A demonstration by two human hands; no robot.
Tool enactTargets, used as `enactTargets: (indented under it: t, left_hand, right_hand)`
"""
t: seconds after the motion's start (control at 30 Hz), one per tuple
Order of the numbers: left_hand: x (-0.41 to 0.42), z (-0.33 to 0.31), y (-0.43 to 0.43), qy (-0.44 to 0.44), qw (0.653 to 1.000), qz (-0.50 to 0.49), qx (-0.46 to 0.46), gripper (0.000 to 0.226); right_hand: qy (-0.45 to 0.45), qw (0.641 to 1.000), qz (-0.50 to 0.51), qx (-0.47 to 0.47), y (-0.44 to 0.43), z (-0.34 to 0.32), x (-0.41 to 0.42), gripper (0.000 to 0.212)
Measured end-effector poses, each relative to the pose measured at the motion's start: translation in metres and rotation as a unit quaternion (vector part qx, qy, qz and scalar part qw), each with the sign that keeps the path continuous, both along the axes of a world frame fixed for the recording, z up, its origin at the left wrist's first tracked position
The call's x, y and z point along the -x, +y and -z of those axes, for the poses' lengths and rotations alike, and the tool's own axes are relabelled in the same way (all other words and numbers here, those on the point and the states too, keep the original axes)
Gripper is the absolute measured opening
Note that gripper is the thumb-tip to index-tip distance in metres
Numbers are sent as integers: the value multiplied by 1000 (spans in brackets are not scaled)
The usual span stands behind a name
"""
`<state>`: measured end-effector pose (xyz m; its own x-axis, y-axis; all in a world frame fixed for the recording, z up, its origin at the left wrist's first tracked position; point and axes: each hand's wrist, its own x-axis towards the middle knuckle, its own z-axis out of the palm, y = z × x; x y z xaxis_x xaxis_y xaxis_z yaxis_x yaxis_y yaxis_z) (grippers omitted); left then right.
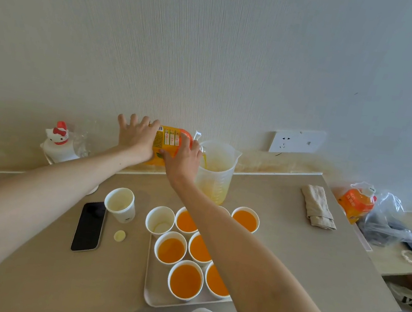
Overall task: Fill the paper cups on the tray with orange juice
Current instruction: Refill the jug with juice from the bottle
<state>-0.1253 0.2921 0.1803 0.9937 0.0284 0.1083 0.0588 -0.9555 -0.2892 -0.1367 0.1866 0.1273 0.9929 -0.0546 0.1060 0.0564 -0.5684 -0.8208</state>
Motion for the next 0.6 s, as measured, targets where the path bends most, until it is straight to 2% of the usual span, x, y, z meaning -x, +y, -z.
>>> enactTargets:
  t: [0.6]
  left_hand:
    - [-3,1,1,-4,1000,5,-9,79]
  right_hand:
    - [-4,1000,8,-1,1,2,-1,69]
